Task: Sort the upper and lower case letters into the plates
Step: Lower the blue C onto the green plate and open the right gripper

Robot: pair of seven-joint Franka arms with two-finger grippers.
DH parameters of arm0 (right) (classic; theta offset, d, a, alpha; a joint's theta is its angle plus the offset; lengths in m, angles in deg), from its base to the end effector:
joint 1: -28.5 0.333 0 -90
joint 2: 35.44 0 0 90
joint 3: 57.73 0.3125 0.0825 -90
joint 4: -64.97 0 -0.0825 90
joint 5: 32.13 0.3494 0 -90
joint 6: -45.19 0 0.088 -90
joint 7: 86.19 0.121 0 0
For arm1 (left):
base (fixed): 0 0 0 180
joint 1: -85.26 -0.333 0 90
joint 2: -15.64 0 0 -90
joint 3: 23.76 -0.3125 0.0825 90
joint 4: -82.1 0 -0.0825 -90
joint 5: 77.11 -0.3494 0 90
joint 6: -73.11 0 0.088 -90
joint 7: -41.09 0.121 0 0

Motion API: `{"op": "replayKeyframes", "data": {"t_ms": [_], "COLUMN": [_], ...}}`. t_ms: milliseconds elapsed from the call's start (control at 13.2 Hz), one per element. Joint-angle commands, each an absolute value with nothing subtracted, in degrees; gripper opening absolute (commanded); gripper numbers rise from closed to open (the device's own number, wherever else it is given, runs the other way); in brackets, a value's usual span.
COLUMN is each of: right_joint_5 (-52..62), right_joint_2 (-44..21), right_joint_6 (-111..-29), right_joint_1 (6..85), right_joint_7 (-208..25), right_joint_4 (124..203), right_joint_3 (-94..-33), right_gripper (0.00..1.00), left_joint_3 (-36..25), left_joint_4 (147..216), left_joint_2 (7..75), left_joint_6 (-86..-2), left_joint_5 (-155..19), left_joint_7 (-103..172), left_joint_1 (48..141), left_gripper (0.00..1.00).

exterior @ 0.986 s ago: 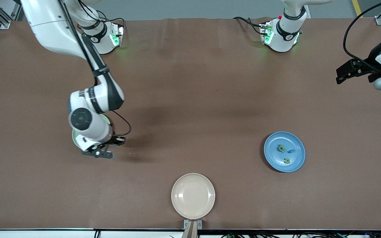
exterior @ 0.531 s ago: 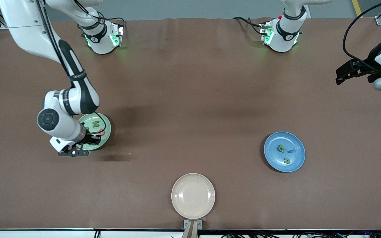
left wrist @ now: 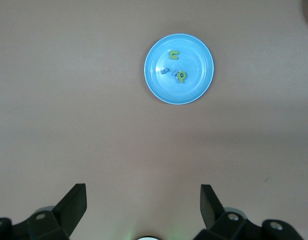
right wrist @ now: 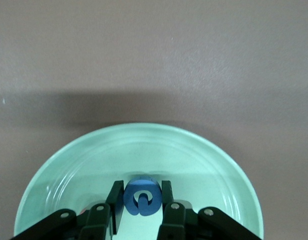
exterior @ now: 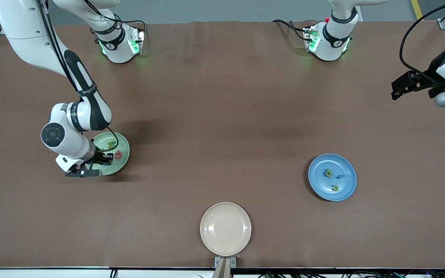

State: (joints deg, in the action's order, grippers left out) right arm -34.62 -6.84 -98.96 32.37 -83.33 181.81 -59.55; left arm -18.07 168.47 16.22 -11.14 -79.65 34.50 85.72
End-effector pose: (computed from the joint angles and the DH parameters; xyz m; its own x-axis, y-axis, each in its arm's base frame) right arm 0.5731 0.0208 0.2041 0.9995 0.0246 -0.0213 0.0255 -0.9988 0.0409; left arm 0.5101 -0.0489 0.6208 0.9991 0.0121 -0.0417 0.0100 -0.9988 -0.0484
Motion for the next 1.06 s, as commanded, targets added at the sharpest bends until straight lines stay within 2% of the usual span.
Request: {"op": "replayKeyframes", "data": {"t_ms": [0, 152, 228, 304, 379, 607, 986], "right_joint_5": [-35.12, -35.12, -35.12, -35.12, -35.12, -35.29, -35.82], "right_joint_2": [-8.81, -9.07, -9.42, -9.60, -10.04, -12.31, -18.73], "right_joint_6": [-99.30, -98.86, -97.47, -96.93, -96.75, -93.96, -75.43], "right_joint_1": [30.96, 30.96, 30.70, 30.69, 30.69, 31.13, 28.51], "right_joint_7": [-83.47, -83.56, -83.64, -83.82, -83.82, -84.08, -90.22], "right_joint_4": [184.58, 184.76, 184.76, 184.50, 184.15, 181.35, 172.22], "right_joint_3": [-58.44, -58.44, -58.44, -58.44, -58.52, -58.52, -58.79], "right_gripper": [0.06, 0.13, 0.25, 0.74, 1.00, 1.00, 1.00], "left_joint_3": [-18.31, -18.22, -18.22, -18.22, -18.22, -18.22, -18.05], "left_joint_4": [169.03, 168.94, 168.94, 168.94, 169.03, 168.94, 168.85], "left_joint_2": [16.08, 16.08, 16.08, 16.08, 16.08, 16.08, 16.08], "left_joint_6": [-11.97, -11.97, -11.97, -11.97, -11.97, -12.06, -12.06], "left_joint_5": [-78.69, -78.69, -78.69, -78.69, -78.69, -78.78, -78.78], "left_joint_7": [35.73, 35.73, 35.73, 35.73, 35.73, 35.73, 35.73], "left_joint_1": [85.61, 85.70, 85.70, 85.70, 85.70, 85.79, 85.79], "left_gripper": [1.00, 1.00, 1.00, 1.00, 1.00, 1.00, 1.00]}}
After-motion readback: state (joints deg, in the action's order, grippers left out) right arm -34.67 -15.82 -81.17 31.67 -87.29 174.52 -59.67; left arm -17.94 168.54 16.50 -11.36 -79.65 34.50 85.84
